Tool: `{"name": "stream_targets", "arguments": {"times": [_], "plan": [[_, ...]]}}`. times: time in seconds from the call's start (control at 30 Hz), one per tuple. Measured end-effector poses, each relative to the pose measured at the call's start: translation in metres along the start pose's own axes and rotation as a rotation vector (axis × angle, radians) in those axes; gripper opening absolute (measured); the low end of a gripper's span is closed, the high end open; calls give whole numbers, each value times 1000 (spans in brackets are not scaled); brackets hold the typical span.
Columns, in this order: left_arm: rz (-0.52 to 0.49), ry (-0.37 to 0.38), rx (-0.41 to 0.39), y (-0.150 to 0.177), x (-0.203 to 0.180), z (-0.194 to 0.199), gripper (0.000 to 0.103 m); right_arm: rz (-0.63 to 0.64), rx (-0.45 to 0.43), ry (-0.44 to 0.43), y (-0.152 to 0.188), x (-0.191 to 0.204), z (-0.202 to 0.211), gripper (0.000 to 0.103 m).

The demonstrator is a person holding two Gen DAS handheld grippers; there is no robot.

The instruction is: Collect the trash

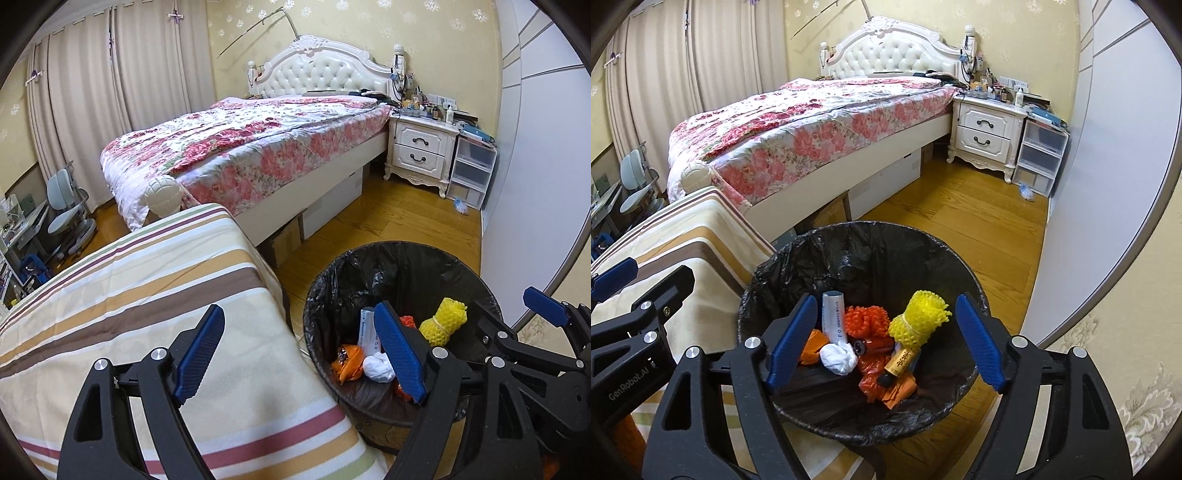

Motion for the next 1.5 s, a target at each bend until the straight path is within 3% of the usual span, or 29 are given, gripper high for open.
{"name": "stream_targets", "arguments": {"times": [0.33,0.8,1.5], "plan": [[18,-40,-34,13,24,40,84,10,-56,-31,4,19,44,83],[65,-79,-80,28,52,87,84,46,-129,-63,8,35,94,84],[135,-104,-92,43,74,111,84,89,-139,-85,18,52,110,84]]}}
Point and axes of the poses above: each gripper's, at about its wrist camera, not at the fingertips, and z roughly against the way its jaws point, x to its left, y to its underside, the point moved 2 cm from there along -z, roughly the way its jaws point, and after that the axes turned 5 degrees about -x, right-handed, at the moved point
